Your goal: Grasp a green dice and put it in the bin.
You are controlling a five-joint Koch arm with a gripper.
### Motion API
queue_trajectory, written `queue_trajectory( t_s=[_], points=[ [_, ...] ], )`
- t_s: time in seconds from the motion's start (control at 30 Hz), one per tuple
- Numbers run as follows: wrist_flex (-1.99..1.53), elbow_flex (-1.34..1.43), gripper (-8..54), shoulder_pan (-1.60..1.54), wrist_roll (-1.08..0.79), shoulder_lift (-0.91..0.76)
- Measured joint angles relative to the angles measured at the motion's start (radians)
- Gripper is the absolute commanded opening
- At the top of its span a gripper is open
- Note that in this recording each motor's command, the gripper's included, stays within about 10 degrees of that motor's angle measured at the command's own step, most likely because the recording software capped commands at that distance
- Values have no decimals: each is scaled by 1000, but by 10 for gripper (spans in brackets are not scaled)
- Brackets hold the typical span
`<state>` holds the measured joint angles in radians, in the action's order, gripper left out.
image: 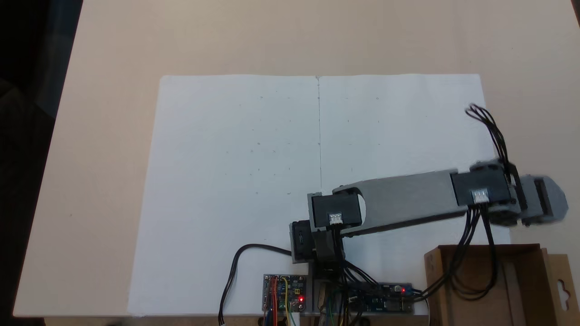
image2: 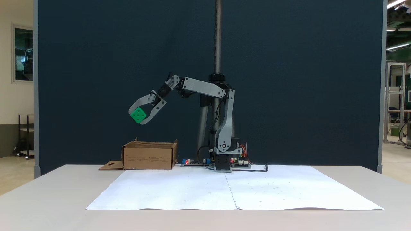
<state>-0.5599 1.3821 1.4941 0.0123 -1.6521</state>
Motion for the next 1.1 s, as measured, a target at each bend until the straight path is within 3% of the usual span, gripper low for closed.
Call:
queue_trajectory(
  t_s=[0.23, 0.87, 0.9, 0.97, 1.1],
  points=[
    [-3, -25, 119, 230, 0, 84],
    [-245, -29, 119, 310, -2, 175],
    [-245, -26, 143, 310, -2, 178],
    [-245, -31, 322, 311, -2, 190],
    [-245, -28, 450, 310, -2, 255]
  ],
)
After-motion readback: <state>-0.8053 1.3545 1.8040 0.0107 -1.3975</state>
